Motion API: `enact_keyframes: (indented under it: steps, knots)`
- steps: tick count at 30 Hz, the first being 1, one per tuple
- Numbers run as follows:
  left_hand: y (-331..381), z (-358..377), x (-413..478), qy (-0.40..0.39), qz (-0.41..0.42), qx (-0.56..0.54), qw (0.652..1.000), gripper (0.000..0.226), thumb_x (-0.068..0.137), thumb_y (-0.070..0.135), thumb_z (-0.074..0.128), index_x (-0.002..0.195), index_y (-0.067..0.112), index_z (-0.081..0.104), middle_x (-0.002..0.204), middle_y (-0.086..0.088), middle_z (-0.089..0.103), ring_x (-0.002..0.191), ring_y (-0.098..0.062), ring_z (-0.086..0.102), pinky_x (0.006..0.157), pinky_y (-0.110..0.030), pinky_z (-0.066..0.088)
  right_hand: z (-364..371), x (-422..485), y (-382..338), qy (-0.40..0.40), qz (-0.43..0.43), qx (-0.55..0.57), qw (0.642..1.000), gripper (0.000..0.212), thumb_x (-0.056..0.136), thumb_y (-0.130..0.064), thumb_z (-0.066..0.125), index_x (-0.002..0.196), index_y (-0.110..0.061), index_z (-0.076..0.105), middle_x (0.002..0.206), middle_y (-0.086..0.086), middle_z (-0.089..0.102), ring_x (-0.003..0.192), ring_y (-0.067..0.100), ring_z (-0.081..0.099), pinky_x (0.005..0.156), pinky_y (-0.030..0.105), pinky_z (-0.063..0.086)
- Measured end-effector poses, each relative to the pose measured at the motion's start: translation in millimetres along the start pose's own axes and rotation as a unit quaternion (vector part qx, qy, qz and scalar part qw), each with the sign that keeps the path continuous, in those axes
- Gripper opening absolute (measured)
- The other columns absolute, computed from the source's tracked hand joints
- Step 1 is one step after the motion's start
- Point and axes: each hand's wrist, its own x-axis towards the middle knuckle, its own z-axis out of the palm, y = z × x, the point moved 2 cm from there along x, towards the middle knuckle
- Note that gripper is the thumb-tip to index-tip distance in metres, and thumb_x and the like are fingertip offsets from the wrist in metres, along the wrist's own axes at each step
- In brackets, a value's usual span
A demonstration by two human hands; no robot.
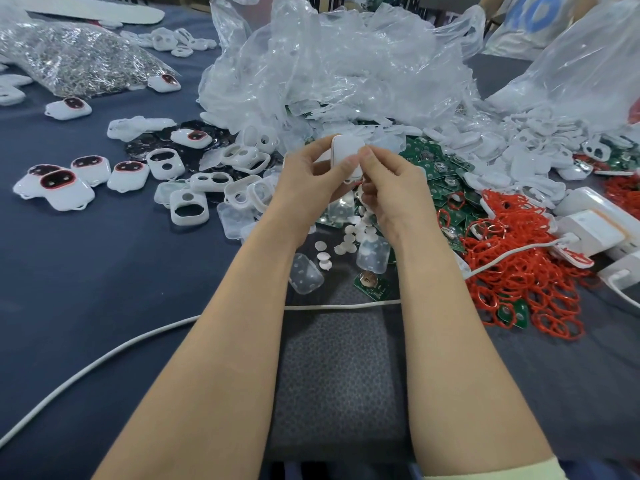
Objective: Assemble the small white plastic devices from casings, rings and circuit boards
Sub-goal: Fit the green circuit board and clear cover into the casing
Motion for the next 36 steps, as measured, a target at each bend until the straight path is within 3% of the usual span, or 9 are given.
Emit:
enact_keyframes:
  steps: [8, 17, 20, 24, 26, 29, 31, 34, 36]
  knots:
    - [2.9, 0.5, -2.1, 0.003, 0.001, 0.005, 1.000, 0.042, 0.094, 0.004, 0.058, 0.135, 0.006, 0.050, 0.077, 0.001, 0.073, 0.079, -0.009, 0.070, 0.080, -0.021, 0.056, 5.9, -2.8, -2.9, 0.003, 0.004, 0.017, 1.000, 0.007, 0.093, -0.023, 0.060, 0.087, -0.026, 0.063, 0.067, -0.006, 0.053, 0.045, 0.000, 0.043, 0.052, 0.020, 0.037]
    - [2.0, -3.5, -3.0, -0.001, 0.005, 0.053, 0.999, 0.033, 0.094, 0.002, 0.057, 0.123, 0.017, 0.057, 0.082, 0.000, 0.073, 0.080, -0.010, 0.070, 0.077, -0.021, 0.055, 2.8, -2.3, 0.2, -0.015, 0.056, 0.038, 0.998, 0.009, 0.092, -0.019, 0.061, 0.087, -0.026, 0.062, 0.073, -0.004, 0.058, 0.047, 0.001, 0.045, 0.046, 0.018, 0.035]
    - [2.0, -5.1, -2.4, -0.003, 0.010, 0.104, 0.995, 0.038, 0.096, 0.004, 0.054, 0.131, 0.020, 0.053, 0.094, -0.003, 0.071, 0.085, -0.011, 0.071, 0.080, -0.023, 0.055, -1.0, 0.1, -1.7, -0.035, 0.019, -0.025, 0.999, 0.013, 0.090, -0.021, 0.064, 0.098, -0.030, 0.066, 0.091, -0.001, 0.065, 0.062, 0.002, 0.058, 0.056, 0.018, 0.046]
    - [-0.7, -0.6, -3.5, -0.026, 0.009, 0.246, 0.969, 0.045, 0.096, 0.017, 0.057, 0.138, 0.027, 0.044, 0.103, -0.009, 0.069, 0.096, -0.024, 0.068, 0.094, -0.042, 0.053, -2.4, 0.8, -2.4, -0.051, -0.045, -0.112, 0.991, 0.018, 0.089, -0.020, 0.065, 0.106, -0.024, 0.066, 0.099, 0.006, 0.069, 0.084, 0.015, 0.066, 0.073, 0.025, 0.055]
    - [-1.4, -2.1, -3.5, 0.008, -0.007, 0.216, 0.976, 0.042, 0.093, 0.017, 0.062, 0.131, 0.021, 0.045, 0.098, -0.008, 0.068, 0.093, -0.024, 0.070, 0.093, -0.044, 0.053, -3.5, 1.7, -3.3, -0.024, -0.050, -0.076, 0.996, 0.011, 0.088, -0.016, 0.066, 0.099, -0.020, 0.064, 0.092, 0.005, 0.069, 0.080, 0.017, 0.066, 0.077, 0.031, 0.056]
    - [0.1, -2.9, -3.7, 0.036, -0.016, 0.148, 0.988, 0.016, 0.091, 0.013, 0.065, 0.104, 0.016, 0.058, 0.092, -0.009, 0.071, 0.083, -0.018, 0.070, 0.087, -0.035, 0.056, -6.0, 4.0, -3.9, -0.012, -0.032, 0.048, 0.998, 0.010, 0.089, -0.007, 0.064, 0.092, -0.017, 0.061, 0.086, 0.005, 0.067, 0.077, 0.016, 0.067, 0.078, 0.032, 0.057]
    - [2.0, -2.1, -3.8, 0.049, 0.007, 0.168, 0.984, 0.005, 0.091, 0.013, 0.065, 0.093, 0.016, 0.062, 0.088, -0.008, 0.070, 0.079, -0.016, 0.068, 0.083, -0.031, 0.057, -6.5, 5.3, -3.6, -0.032, -0.032, 0.041, 0.998, 0.014, 0.090, -0.006, 0.062, 0.094, -0.020, 0.063, 0.089, 0.006, 0.066, 0.077, 0.014, 0.066, 0.076, 0.027, 0.056]
    - [5.0, -3.9, -2.4, 0.059, 0.034, 0.226, 0.972, 0.004, 0.091, 0.016, 0.065, 0.092, 0.014, 0.063, 0.090, -0.010, 0.069, 0.084, -0.025, 0.067, 0.087, -0.042, 0.055, -5.9, 4.6, -4.5, -0.058, -0.051, -0.009, 0.997, 0.017, 0.091, -0.007, 0.061, 0.092, -0.023, 0.066, 0.086, 0.001, 0.064, 0.079, 0.012, 0.064, 0.079, 0.028, 0.056]
    - [5.5, -7.2, -1.2, 0.060, 0.042, 0.246, 0.966, 0.006, 0.091, 0.016, 0.065, 0.094, 0.012, 0.062, 0.088, -0.010, 0.067, 0.080, -0.022, 0.062, 0.088, -0.046, 0.053, -3.9, 3.3, -4.0, -0.055, -0.053, -0.014, 0.997, 0.017, 0.091, -0.005, 0.060, 0.092, -0.021, 0.065, 0.085, 0.000, 0.065, 0.079, 0.013, 0.064, 0.082, 0.033, 0.057]
